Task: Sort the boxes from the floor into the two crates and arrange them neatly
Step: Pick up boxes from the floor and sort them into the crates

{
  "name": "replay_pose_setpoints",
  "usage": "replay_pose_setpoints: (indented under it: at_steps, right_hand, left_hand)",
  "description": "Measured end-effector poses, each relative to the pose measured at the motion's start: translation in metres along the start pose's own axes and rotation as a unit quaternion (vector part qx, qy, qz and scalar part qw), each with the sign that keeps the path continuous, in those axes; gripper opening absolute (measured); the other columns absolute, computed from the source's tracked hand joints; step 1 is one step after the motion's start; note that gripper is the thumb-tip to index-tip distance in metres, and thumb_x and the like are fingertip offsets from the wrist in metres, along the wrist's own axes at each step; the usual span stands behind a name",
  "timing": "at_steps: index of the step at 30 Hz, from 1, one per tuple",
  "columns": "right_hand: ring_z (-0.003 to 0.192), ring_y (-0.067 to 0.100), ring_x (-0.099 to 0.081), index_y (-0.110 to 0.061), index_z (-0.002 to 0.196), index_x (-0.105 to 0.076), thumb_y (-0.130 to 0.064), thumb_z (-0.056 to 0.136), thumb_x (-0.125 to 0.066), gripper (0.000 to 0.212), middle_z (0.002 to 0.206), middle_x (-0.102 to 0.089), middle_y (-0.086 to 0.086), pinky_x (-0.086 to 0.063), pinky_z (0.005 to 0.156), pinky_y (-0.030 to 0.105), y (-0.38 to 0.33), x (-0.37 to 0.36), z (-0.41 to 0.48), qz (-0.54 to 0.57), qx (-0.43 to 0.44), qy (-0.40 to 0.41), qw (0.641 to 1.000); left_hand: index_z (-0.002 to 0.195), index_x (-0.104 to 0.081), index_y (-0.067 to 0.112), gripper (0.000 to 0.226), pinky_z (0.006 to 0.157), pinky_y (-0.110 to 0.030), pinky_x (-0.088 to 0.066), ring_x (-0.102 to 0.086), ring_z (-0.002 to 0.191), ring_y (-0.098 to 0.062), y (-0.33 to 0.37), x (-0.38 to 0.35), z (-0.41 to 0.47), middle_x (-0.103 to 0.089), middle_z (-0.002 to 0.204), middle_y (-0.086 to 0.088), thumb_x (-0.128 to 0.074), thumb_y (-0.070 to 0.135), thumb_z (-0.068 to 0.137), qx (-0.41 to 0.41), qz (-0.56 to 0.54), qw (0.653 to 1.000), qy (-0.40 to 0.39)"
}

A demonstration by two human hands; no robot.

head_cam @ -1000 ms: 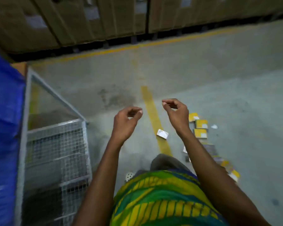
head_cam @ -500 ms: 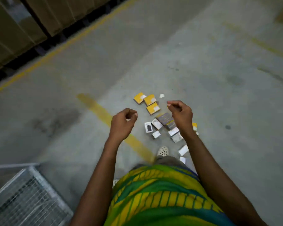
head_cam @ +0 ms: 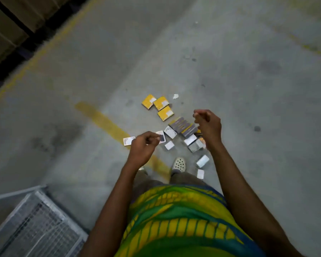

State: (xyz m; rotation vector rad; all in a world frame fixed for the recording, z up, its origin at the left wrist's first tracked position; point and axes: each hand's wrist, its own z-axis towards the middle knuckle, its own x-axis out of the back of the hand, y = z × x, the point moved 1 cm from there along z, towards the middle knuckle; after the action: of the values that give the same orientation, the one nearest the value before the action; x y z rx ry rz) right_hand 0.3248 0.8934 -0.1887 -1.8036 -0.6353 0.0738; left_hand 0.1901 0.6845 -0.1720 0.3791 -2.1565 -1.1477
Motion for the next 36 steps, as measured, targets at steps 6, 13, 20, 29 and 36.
replay_pose_setpoints:
  at_steps: [6,13,20,29,36]
  right_hand:
    - [0.08,0.02,-0.07,-0.023,0.096,-0.076,-0.015,0.093,-0.068,0.012,0.087,-0.076,0.005,-0.048,0.07,0.03,-0.001,-0.025,0.02,0.019,-0.037,-0.029,0.999]
    - [0.078,0.018,-0.066,-0.013,0.104,-0.076,-0.009,0.093,-0.068,0.014,0.095,-0.076,0.013,-0.052,0.072,0.031,-0.014,-0.058,0.052,0.005,-0.093,0.027,0.995]
    - [0.074,0.017,-0.067,-0.02,0.105,-0.072,-0.022,0.092,-0.07,0.013,0.097,-0.075,0.014,-0.05,0.07,0.029,0.025,-0.12,0.105,0.004,-0.173,0.081,0.981]
    - [0.097,0.018,-0.071,-0.024,0.111,-0.068,-0.031,0.085,-0.074,0.028,0.103,-0.074,0.0,-0.055,0.093,0.043,0.282,-0.232,0.305,-0.122,-0.23,0.022,0.965]
    - [0.14,0.037,-0.036,-0.02,0.148,-0.042,-0.055,0.075,-0.074,0.087,0.147,-0.043,0.014,-0.034,0.109,0.055,0.492,-0.301,0.4,-0.406,-0.157,0.009,0.9]
  left_hand:
    - [0.095,-0.077,0.017,0.01,0.068,-0.033,-0.047,-0.064,0.074,-0.018,-0.006,0.013,0.051,-0.075,0.084,-0.012,-0.071,0.016,0.087,0.058,-0.011,0.997,-0.052]
    - [0.085,-0.073,0.028,0.016,0.068,-0.032,-0.048,-0.07,0.076,-0.019,-0.008,0.046,0.147,-0.078,0.089,-0.006,-0.064,0.015,0.088,0.102,0.029,0.989,-0.104]
    - [0.082,-0.073,0.023,0.008,0.074,-0.036,-0.054,-0.072,0.078,-0.021,-0.067,0.034,0.24,-0.077,0.081,-0.001,-0.068,0.029,0.085,0.167,0.057,0.97,-0.166]
    - [0.085,-0.071,0.023,0.025,0.087,-0.047,-0.058,-0.073,0.091,-0.029,-0.285,-0.086,0.44,-0.077,0.087,-0.002,-0.064,0.046,0.076,0.238,0.163,0.941,-0.177]
    - [0.088,-0.07,0.008,0.047,0.082,-0.05,-0.061,-0.071,0.09,-0.037,-0.468,-0.19,0.53,-0.073,0.093,-0.014,-0.058,0.05,0.069,0.349,0.202,0.904,-0.147]
